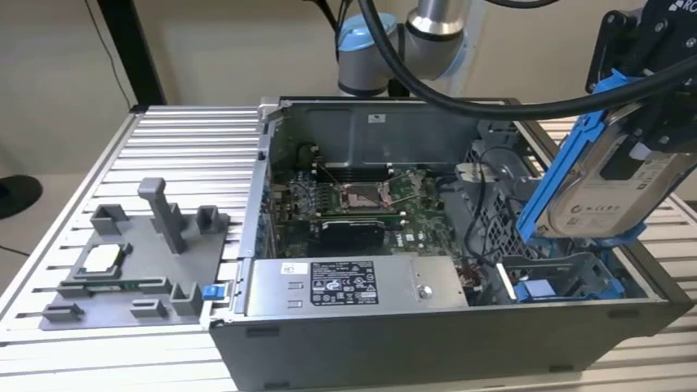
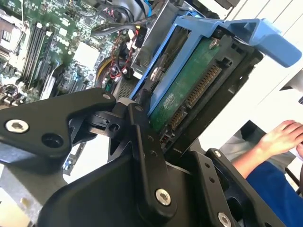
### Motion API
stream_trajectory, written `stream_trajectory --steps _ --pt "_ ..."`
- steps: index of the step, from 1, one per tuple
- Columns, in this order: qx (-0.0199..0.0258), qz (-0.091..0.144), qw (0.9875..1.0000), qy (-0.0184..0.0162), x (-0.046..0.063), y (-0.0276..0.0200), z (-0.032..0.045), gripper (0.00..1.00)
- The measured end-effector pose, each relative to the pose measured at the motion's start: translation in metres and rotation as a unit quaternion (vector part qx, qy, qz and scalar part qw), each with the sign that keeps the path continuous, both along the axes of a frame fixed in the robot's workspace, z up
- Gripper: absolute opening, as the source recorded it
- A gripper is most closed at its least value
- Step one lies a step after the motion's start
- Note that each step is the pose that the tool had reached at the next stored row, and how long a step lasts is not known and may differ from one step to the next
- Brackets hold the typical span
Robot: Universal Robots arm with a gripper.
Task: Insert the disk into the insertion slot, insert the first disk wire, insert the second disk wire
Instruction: 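Insert the disk into the insertion slot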
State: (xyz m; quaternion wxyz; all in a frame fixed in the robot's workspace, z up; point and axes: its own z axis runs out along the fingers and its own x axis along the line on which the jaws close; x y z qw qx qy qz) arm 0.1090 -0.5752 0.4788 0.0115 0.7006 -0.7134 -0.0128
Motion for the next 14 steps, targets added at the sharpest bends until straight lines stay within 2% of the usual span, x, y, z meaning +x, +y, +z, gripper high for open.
stream_trajectory --steps 6,14 --pt "0.0001 0.000 1.0000 -0.0016 0.000 0.0000 -0.0065 0.00" --pt "0.0001 0.000 1.0000 -0.0019 0.001 0.0000 -0.0162 0.00"
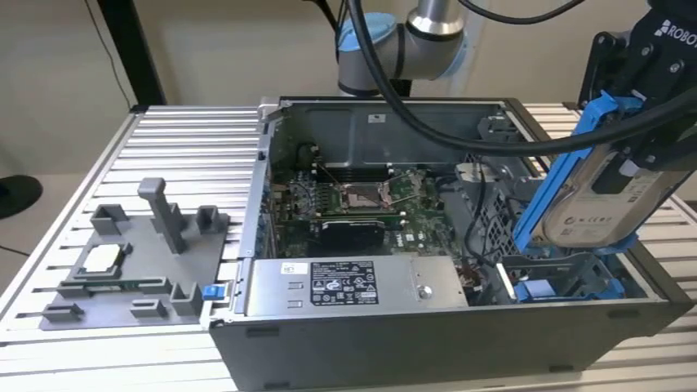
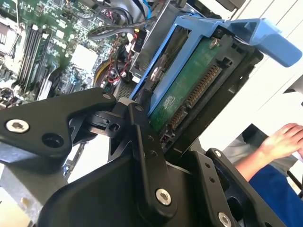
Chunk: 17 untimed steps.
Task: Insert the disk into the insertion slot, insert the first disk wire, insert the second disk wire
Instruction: 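Insert the disk into the insertion slot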
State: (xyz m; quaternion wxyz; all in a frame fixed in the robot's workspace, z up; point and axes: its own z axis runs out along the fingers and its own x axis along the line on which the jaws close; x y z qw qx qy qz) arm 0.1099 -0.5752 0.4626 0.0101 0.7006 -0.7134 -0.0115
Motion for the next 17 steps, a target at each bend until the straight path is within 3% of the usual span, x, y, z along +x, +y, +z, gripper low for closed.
stream_trajectory --steps 17 --pt "0.0000 0.000 1.0000 -0.0001 0.0000 0.0000 -0.0046 0.00"
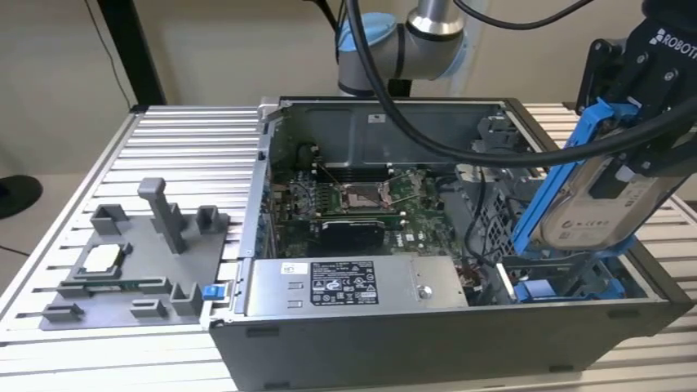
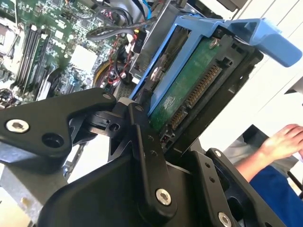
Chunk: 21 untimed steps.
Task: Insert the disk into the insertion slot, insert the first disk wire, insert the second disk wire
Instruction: 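Insert the disk into the insertion slot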
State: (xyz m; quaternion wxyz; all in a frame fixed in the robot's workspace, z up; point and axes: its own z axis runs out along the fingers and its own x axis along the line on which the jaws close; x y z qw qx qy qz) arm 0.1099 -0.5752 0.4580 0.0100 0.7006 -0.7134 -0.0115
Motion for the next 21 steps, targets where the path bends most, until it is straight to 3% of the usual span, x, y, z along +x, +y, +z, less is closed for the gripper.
stream_trajectory --steps 21 --pt "0.0001 0.000 1.0000 0.0000 0.004 0.0000 -0.0206 0.00"
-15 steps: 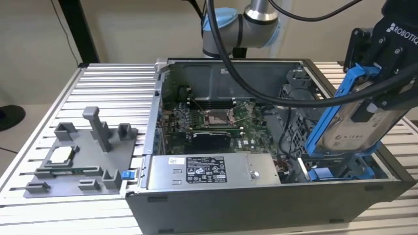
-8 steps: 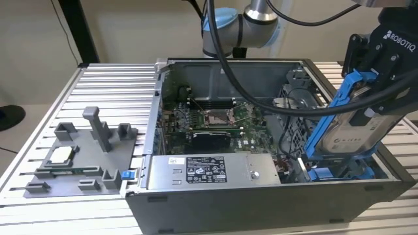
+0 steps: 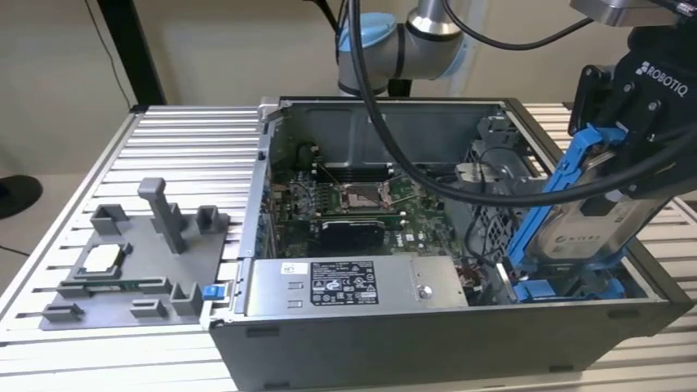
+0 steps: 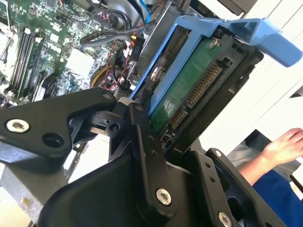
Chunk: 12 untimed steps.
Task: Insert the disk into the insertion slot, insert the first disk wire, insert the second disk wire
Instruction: 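Insert the disk into the insertion slot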
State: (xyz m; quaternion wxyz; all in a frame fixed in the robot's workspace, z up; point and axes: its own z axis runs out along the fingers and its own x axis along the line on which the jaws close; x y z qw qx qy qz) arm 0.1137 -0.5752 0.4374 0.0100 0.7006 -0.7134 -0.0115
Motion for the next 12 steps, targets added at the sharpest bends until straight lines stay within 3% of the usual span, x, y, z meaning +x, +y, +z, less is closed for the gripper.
stream_trajectory --steps 12 --pt "0.0019 0.000 1.0000 -0.0002 0.003 0.0000 -0.0110 0.00"
